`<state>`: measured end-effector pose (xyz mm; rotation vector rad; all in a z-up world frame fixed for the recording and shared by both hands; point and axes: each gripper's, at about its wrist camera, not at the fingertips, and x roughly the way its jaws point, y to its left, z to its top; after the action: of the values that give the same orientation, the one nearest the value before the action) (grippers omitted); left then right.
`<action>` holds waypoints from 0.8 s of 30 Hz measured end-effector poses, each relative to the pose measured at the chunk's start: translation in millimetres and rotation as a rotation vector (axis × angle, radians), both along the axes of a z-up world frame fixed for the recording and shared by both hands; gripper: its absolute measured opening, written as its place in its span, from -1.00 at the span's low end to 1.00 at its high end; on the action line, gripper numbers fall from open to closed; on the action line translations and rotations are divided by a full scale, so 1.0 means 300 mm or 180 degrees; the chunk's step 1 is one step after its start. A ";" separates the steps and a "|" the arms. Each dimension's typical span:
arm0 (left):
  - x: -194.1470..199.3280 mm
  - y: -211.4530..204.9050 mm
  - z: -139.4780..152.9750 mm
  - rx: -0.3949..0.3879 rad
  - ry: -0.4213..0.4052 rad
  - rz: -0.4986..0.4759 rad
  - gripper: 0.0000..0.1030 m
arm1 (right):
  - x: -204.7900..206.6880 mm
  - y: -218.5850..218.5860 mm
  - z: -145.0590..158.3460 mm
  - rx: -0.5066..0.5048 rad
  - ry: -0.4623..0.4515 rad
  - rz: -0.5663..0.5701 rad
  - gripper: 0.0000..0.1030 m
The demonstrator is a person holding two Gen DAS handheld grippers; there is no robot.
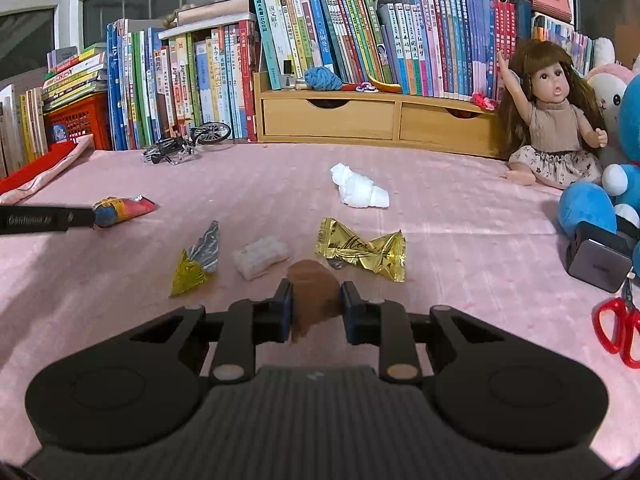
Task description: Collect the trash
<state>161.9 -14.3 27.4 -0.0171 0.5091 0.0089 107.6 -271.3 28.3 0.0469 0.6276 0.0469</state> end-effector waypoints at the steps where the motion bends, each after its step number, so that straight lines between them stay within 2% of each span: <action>1: 0.016 0.000 0.001 -0.0013 -0.0014 -0.0022 0.52 | 0.002 -0.001 -0.001 0.0011 0.0006 0.0007 -0.43; 2: 0.038 -0.001 0.000 -0.0025 0.0007 -0.0052 0.61 | 0.003 -0.001 -0.001 0.0016 0.0009 0.0013 -0.43; 5: 0.106 -0.013 -0.011 -0.0017 0.0094 -0.0048 0.70 | 0.010 -0.002 -0.002 0.0026 0.0013 0.0024 -0.43; 13: 0.215 -0.073 -0.070 0.0114 0.0267 -0.0025 0.69 | 0.024 -0.005 0.005 0.0045 0.0013 0.0066 -0.42; 16: 0.231 -0.080 -0.087 0.0104 0.0376 -0.0028 0.62 | 0.026 -0.006 0.007 0.0043 0.0007 0.0080 -0.42; 19: 0.233 -0.075 -0.091 0.0063 0.0386 -0.0012 0.41 | 0.026 -0.007 0.007 0.0046 0.0006 0.0077 -0.42; 21: 0.232 -0.066 -0.091 0.0027 0.0412 -0.0010 0.07 | 0.026 -0.008 0.007 0.0052 0.0008 0.0075 -0.42; 24: 0.222 -0.059 -0.089 0.0007 0.0413 -0.0017 -0.17 | 0.026 -0.006 0.007 0.0048 0.0012 0.0077 -0.43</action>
<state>228.7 -31.9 0.6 -0.0131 0.6388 0.0054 115.2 -273.1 30.3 0.0539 0.6316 0.0748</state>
